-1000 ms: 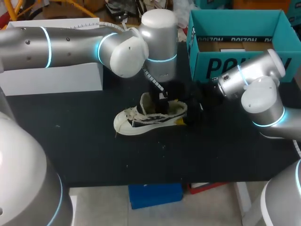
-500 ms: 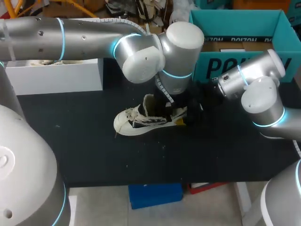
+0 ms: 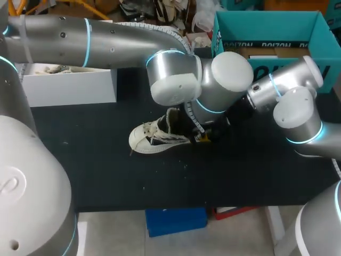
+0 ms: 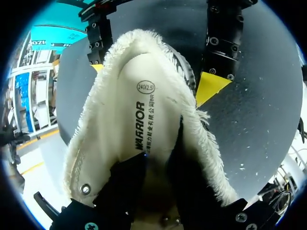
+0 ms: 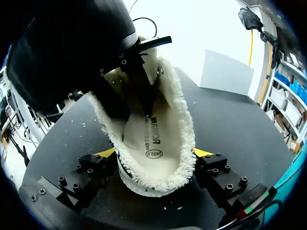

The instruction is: Take the shoe out of the shoebox, open the shoe tongue, remove and reinsert the insole, then place the shoe into the shoebox

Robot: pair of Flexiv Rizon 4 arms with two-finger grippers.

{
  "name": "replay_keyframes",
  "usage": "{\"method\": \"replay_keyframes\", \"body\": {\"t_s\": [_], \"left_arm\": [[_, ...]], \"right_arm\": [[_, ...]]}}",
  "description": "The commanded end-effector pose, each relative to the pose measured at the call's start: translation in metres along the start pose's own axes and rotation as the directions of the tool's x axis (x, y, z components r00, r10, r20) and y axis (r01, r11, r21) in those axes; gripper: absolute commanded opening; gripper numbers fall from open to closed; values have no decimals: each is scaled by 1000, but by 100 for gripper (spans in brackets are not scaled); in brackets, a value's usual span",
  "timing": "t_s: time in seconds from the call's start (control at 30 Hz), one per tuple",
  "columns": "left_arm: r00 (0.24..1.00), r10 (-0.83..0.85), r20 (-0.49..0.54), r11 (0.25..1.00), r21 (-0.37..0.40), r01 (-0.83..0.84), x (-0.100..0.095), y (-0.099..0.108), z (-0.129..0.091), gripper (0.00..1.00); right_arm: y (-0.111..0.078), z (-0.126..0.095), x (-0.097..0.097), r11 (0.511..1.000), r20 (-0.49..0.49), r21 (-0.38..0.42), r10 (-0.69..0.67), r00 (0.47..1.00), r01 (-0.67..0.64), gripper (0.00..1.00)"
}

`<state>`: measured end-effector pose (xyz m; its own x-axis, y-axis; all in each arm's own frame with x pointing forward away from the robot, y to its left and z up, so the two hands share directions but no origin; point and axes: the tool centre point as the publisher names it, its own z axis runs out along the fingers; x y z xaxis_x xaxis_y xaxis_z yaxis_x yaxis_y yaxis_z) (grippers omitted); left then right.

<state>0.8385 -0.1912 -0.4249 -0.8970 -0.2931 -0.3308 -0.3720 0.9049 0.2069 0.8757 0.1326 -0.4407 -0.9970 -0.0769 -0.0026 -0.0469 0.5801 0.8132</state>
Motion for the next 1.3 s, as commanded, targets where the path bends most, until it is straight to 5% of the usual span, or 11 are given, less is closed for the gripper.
{"method": "replay_keyframes", "body": {"t_s": [0.03,0.5,0.67,1.3], "left_arm": [[997,-47,53,999,26,46,0,11,11,29],[982,-165,94,984,82,157,-34,31,16,25],[987,-143,79,986,94,135,-33,31,18,0],[1000,15,-14,986,169,-13,-9,26,-10,0]], "right_arm": [[-3,0,-3,1000,-1,1,3,1000,-3,0],[-3,0,-3,1000,-1,1,3,1000,-3,0],[-3,0,-3,1000,-1,1,3,1000,-3,0],[-3,0,-3,1000,-1,1,3,1000,-3,0]]}}
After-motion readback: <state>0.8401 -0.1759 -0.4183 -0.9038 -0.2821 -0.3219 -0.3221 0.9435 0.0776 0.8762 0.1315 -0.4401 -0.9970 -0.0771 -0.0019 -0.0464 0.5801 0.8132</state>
